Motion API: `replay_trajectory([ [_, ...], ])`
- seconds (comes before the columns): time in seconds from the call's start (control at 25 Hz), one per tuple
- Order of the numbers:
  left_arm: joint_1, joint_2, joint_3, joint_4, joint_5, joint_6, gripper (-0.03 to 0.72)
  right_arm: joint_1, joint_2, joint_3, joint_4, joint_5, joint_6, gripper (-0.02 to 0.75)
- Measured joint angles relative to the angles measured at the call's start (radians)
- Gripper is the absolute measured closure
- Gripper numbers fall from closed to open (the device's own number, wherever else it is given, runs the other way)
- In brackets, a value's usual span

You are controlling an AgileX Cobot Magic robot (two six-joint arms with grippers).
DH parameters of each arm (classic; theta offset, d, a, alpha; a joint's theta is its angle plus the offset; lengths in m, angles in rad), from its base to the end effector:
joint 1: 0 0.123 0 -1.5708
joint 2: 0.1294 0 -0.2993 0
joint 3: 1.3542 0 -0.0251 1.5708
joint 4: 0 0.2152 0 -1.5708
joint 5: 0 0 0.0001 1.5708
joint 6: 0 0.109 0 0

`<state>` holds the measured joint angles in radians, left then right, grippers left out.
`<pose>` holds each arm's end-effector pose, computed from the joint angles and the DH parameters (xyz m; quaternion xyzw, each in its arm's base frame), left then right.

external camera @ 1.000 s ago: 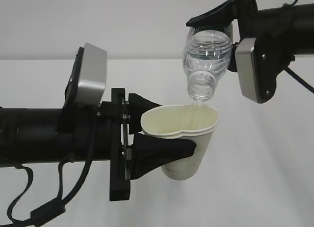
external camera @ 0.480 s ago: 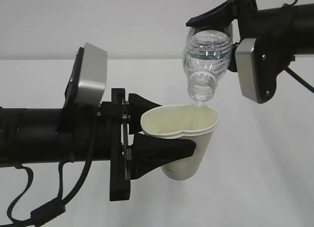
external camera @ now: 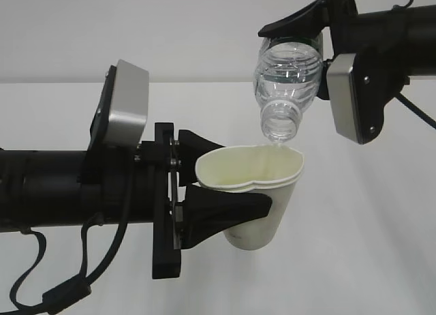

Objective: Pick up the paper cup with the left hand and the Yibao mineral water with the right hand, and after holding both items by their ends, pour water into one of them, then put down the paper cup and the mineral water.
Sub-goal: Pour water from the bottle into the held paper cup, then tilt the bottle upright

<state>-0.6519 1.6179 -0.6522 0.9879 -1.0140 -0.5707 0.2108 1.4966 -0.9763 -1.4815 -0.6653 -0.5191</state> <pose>0.1799 -0.2344 0.2561 0.4911 0.5595 -0.4429 0.4996 0.2821 0.1288 0.3237 -0.7763 0.1935 -0.2449 0.5476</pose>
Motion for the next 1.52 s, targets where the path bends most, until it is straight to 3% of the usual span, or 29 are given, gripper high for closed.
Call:
replay_trajectory([
  [1.52,0.000,0.000,0.000,0.000,0.000,0.000,0.314,0.000,0.000,0.000,0.006,-0.002,-0.024,0.302],
])
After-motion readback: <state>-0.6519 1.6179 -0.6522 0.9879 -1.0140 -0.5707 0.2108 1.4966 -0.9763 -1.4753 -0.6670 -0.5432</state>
